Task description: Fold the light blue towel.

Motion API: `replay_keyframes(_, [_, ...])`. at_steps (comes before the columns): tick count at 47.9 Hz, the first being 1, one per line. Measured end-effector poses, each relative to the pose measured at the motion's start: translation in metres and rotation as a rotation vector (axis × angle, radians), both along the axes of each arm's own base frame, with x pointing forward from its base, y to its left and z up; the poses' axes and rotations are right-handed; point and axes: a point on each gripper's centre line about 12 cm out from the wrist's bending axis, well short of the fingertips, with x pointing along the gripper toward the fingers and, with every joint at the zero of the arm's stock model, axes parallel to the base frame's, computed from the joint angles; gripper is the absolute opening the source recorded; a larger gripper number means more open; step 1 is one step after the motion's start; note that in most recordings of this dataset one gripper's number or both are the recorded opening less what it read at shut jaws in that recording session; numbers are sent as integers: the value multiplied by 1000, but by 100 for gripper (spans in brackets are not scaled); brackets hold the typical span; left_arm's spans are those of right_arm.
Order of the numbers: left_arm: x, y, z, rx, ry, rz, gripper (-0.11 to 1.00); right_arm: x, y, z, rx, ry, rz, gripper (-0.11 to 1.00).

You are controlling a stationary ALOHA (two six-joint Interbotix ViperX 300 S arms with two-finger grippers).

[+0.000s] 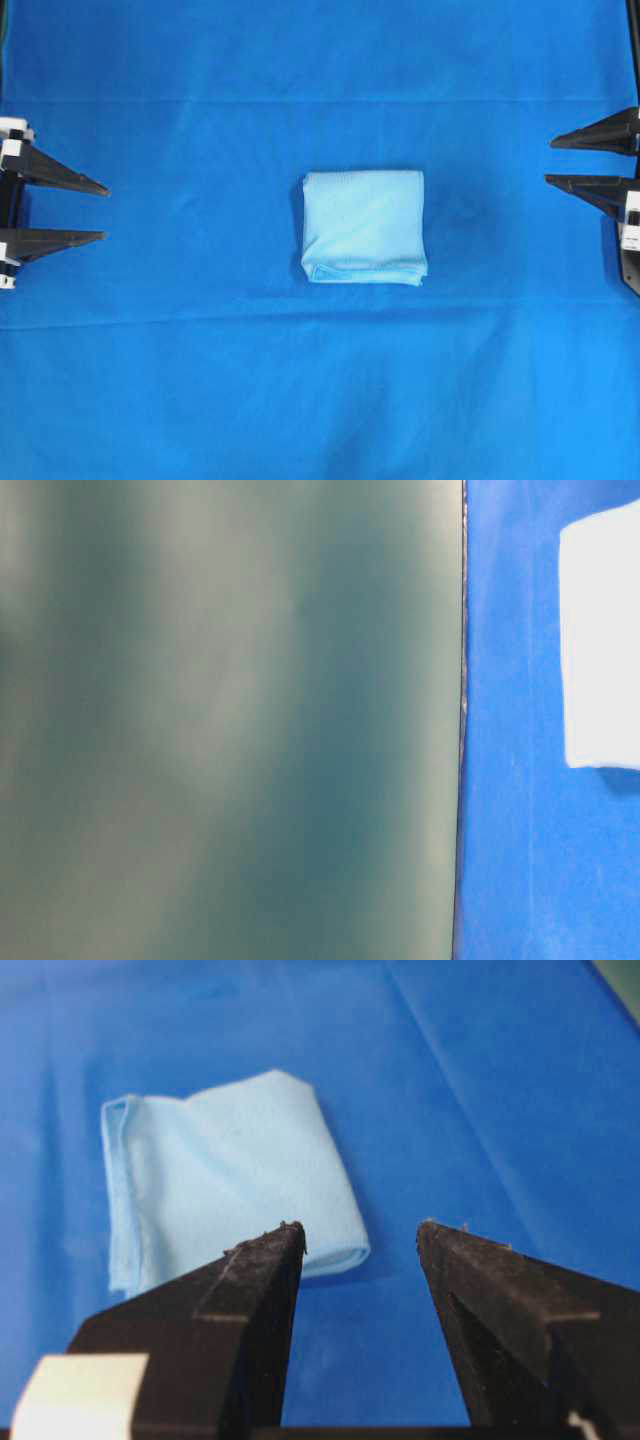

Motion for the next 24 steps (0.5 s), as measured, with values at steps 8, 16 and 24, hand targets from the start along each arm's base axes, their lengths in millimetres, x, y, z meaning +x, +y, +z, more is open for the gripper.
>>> replay_keyframes(8, [-4, 0, -6, -11, 2, 3, 49, 0, -1, -1, 0, -10, 0, 56])
replay_keyframes(16, [-5, 1, -7, -11, 2, 5, 49, 1, 0, -2, 4, -11, 6, 56])
replay_keyframes(24, [-5, 1, -7, -11, 3, 5, 49, 2, 0, -2, 6, -11, 7, 56])
